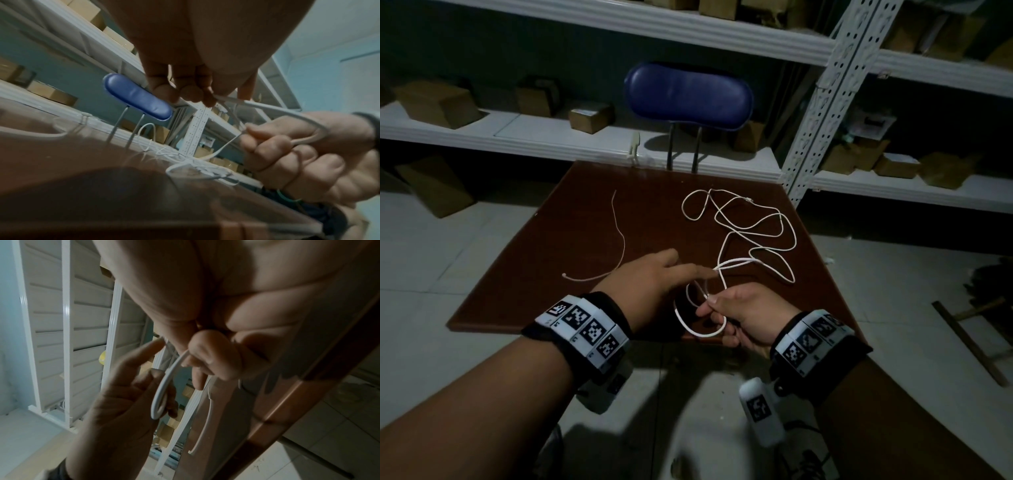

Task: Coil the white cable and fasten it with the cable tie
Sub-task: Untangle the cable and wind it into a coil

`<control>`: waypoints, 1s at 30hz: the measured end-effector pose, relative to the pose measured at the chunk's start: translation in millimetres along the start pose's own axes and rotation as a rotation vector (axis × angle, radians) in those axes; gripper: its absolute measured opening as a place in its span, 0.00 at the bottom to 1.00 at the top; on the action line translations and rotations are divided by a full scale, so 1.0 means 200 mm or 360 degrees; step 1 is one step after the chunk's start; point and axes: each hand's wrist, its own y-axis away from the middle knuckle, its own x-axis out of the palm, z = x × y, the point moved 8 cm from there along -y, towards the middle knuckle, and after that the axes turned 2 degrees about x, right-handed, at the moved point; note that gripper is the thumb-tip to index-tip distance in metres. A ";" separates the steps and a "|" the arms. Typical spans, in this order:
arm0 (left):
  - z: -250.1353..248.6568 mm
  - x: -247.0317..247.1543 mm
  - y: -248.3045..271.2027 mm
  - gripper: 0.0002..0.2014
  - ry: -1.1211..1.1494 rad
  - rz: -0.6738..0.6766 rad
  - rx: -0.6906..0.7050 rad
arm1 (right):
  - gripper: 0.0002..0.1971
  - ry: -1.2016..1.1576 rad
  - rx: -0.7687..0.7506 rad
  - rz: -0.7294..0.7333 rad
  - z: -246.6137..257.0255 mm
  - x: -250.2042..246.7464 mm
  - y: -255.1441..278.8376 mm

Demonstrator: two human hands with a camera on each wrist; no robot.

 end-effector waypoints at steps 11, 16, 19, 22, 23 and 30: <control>0.08 0.03 -0.04 0.18 -0.0215 0.0147 -0.0240 | 0.14 0.0438 -0.0201 -0.0022 0.07 -0.01 0.00; 0.11 -0.01 -0.02 0.09 -0.0012 -0.0051 -0.0344 | 0.12 0.0641 -0.0397 -0.0174 0.13 -0.02 0.03; 0.13 -0.01 -0.01 0.06 0.0246 -0.0083 -0.0456 | 0.12 0.0677 -0.0485 -0.0281 0.16 -0.02 0.04; 0.15 -0.01 0.01 0.01 0.0592 -0.0163 -0.0569 | 0.09 0.0592 -0.0570 -0.0415 0.19 -0.05 0.05; 0.15 -0.01 0.02 0.02 0.0666 -0.0192 -0.0593 | 0.07 0.0565 -0.0583 -0.0449 0.20 -0.06 0.05; 0.17 -0.02 0.05 0.06 0.1297 -0.0197 -0.0750 | 0.07 0.0520 -0.0620 -0.0440 0.20 -0.06 0.04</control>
